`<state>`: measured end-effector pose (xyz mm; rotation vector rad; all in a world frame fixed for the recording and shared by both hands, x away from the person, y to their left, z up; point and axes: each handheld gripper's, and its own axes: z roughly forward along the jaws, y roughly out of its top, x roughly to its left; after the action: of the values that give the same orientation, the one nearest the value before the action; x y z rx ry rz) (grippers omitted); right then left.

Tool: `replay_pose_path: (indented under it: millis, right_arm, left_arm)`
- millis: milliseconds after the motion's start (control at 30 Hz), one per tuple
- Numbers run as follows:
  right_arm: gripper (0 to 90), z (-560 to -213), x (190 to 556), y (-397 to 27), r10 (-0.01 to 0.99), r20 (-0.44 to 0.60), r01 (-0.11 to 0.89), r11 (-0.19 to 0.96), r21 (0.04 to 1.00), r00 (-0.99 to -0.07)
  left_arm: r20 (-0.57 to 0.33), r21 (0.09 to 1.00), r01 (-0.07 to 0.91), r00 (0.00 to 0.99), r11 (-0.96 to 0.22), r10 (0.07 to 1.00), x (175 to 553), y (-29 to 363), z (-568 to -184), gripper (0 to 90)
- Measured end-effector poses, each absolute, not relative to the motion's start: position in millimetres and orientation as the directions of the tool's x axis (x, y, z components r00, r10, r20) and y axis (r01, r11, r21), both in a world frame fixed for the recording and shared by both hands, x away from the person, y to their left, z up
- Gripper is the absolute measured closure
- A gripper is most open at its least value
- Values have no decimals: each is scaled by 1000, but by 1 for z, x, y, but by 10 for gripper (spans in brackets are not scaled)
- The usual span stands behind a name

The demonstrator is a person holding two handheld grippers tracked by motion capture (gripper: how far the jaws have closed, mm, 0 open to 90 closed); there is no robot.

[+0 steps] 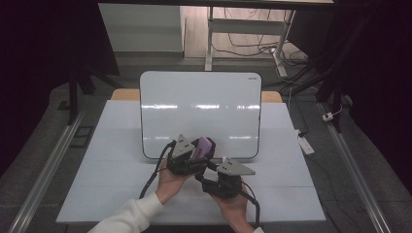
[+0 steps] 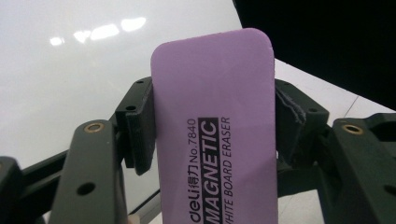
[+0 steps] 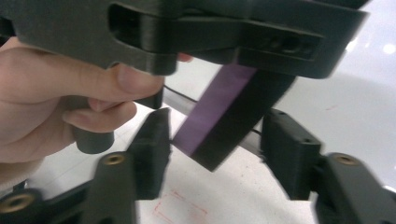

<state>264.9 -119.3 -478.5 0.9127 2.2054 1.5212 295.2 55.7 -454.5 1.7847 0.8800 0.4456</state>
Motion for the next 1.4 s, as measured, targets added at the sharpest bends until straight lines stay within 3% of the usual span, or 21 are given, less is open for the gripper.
replay_pose_path:
  millis: [467,800,1033,1400]
  right_arm:
    - [601,-480,263,-118,711,-50,284,343,896,-701]
    - [627,-480,265,-120,728,-62,290,347,892,-682]
    - [634,-480,268,-123,773,-129,280,372,885,-621]
    - [633,-490,266,-104,798,-283,232,459,858,-532]
  left_arm:
    - [-153,910,382,674,-164,723,297,62,-452,378]
    - [-150,907,384,677,-172,720,296,62,-451,356]
    - [-108,912,363,661,-191,743,284,60,-448,308]
    - [-192,899,420,634,-126,749,295,54,-446,351]
